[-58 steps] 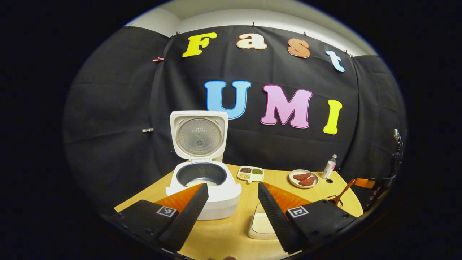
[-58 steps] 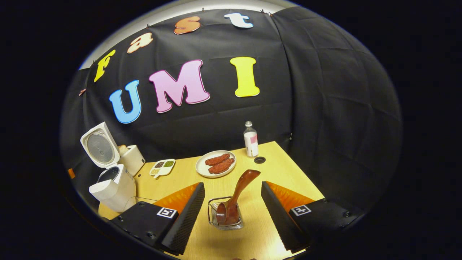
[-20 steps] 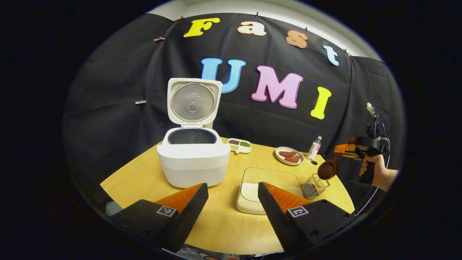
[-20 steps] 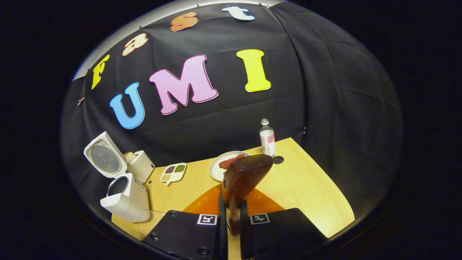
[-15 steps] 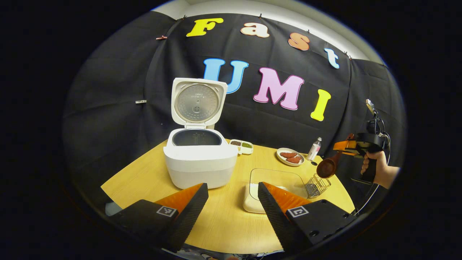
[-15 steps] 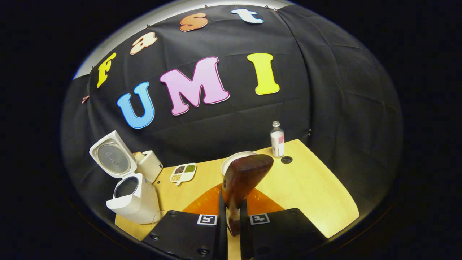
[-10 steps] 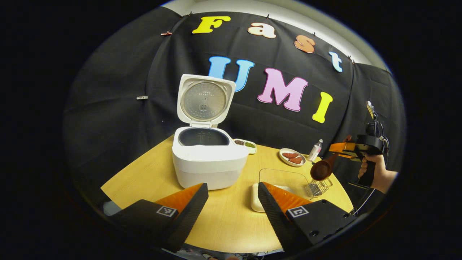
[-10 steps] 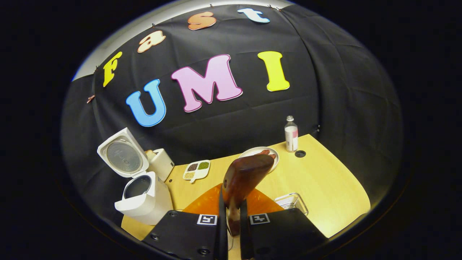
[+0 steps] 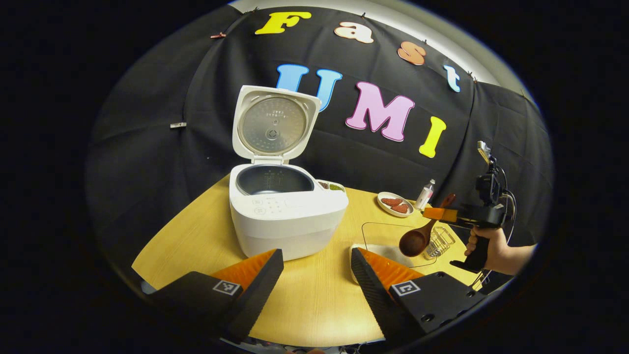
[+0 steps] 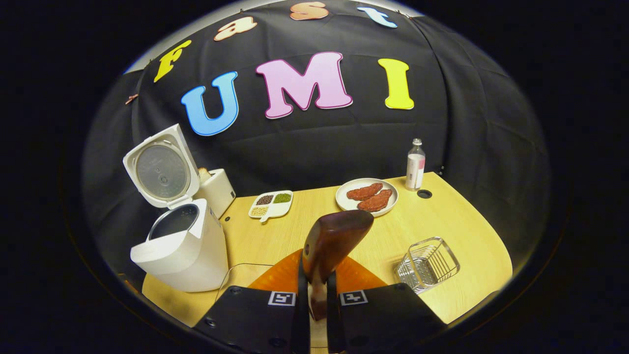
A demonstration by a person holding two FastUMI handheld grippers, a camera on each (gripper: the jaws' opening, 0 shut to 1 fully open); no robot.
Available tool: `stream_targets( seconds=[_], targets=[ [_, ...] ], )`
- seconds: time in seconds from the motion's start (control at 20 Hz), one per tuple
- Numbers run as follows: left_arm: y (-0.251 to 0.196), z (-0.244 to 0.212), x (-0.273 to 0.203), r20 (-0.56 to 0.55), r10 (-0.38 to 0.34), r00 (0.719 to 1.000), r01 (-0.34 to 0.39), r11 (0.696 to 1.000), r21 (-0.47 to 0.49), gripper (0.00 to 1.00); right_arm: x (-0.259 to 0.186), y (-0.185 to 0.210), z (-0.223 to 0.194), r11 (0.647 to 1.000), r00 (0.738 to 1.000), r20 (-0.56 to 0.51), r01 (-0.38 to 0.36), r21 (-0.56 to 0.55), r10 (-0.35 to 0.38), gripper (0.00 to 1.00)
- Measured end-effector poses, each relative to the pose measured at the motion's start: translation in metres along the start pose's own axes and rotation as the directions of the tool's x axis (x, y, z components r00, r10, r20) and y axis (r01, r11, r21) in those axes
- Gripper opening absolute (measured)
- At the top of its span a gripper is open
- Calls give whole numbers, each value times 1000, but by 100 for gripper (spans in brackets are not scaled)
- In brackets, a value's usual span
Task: Close the left gripper, press the button to open the rice cooker; take a wooden spoon from the chopstick holder with the right hand, scoop a spoonful of rice and pour it into the rice cooker, then put the wooden spoon back into the chopstick holder.
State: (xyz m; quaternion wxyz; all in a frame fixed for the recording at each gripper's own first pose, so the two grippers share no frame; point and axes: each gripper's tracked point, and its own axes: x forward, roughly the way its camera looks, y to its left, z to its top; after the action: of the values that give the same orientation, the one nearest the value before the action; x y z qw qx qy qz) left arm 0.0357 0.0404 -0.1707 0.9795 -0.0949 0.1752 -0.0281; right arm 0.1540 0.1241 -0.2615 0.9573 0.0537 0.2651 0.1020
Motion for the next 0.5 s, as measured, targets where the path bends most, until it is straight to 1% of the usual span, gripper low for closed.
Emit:
stream_targets(
  seconds=[0.15, 0.25, 0.3, 0.5],
  targets=[
    [8, -8, 6, -21, -3, 1000, 3, 1000, -9, 96, 16, 3, -17, 1000, 1000, 11, 19, -8, -19, 18],
    [13, -11, 7, -31, -2, 1000, 2, 1000, -15, 96, 19, 9, -34, 1000, 1000, -11, 24, 3, -24, 18],
    [14, -13, 7, -34, -4, 999, 4, 1000, -18, 96, 19, 14, -39, 1000, 1000, -20, 19, 22, -19, 18],
    [17, -11, 5, -25, -2, 1000, 1, 1000, -18, 96, 11, 37, -51, 1000, 999, -33, 2, 27, -1, 18]
  ],
)
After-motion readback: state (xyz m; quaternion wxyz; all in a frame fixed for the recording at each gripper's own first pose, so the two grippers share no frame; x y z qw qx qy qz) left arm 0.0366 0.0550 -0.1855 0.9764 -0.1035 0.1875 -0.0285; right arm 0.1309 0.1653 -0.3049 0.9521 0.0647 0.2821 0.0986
